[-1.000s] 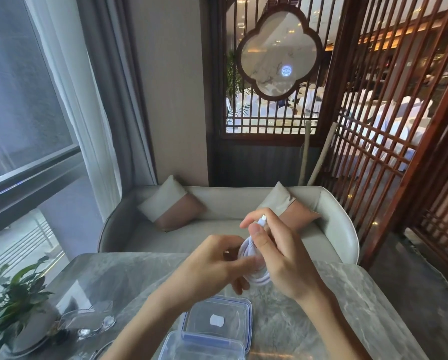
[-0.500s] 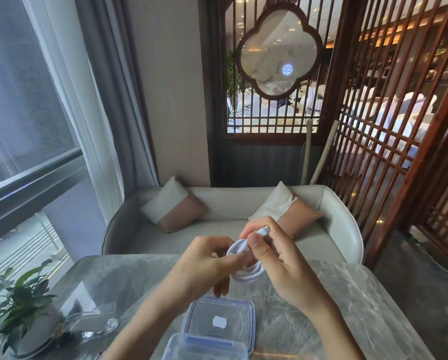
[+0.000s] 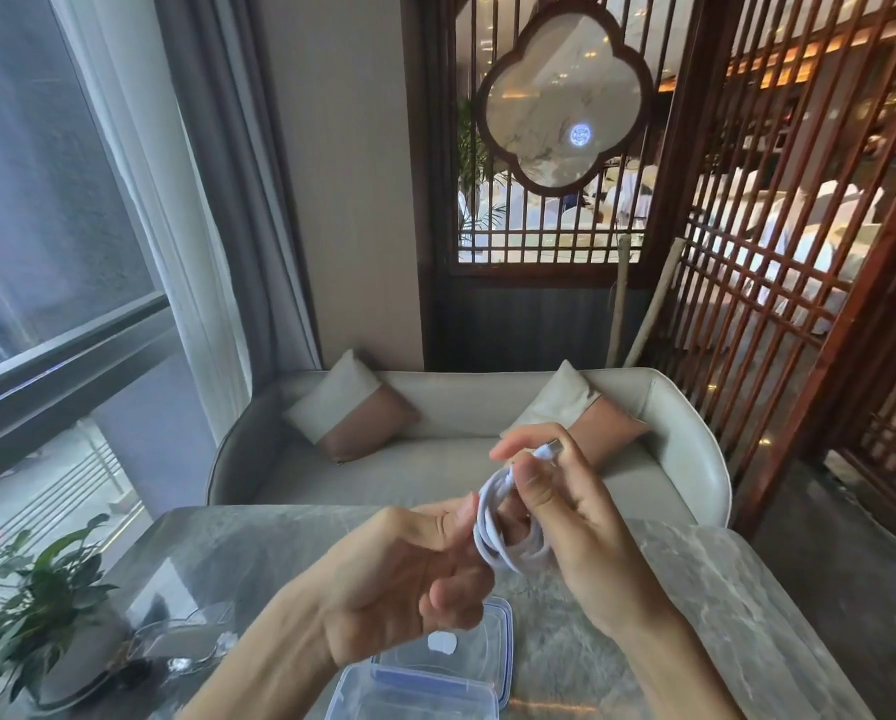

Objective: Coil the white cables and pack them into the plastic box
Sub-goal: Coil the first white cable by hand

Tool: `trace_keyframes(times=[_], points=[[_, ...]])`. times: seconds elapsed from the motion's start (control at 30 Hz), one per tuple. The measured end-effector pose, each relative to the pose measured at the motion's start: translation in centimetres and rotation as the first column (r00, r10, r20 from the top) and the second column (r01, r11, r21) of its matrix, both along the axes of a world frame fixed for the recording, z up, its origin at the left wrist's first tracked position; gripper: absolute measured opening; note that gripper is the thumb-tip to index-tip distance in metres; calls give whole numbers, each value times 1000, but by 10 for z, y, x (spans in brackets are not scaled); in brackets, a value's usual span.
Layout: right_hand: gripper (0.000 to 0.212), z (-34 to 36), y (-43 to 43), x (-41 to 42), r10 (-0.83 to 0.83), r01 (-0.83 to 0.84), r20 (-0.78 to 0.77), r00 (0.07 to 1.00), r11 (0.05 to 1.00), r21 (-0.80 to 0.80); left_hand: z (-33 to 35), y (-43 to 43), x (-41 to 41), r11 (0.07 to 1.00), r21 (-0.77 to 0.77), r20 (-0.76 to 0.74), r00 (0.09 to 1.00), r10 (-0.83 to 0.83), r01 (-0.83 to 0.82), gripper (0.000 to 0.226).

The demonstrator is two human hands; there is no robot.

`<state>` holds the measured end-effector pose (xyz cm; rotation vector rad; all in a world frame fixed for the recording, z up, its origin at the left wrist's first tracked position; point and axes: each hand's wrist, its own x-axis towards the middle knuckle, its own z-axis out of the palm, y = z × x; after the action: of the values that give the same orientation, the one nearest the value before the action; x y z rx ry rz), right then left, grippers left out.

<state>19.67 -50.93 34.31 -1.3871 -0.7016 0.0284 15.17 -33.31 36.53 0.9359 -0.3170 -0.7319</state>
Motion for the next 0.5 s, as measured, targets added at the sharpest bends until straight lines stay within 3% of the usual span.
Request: trace_keyframes(times=[0.1,0.27,0.5], points=[[38,1,3,-2,23,-19,-96,995,999,48,-1,-2,0,998,-34,-2,998,60,-60,11],[26,5,-1,-3,213,-140,-322,923,962,234,-2,-7,-1,979,10,-20,979,202,-201,26],[29,21,-20,-6,512,-353,-459,726,851,389,14,-11,-17,901,226,282,910,303,-370,25]])
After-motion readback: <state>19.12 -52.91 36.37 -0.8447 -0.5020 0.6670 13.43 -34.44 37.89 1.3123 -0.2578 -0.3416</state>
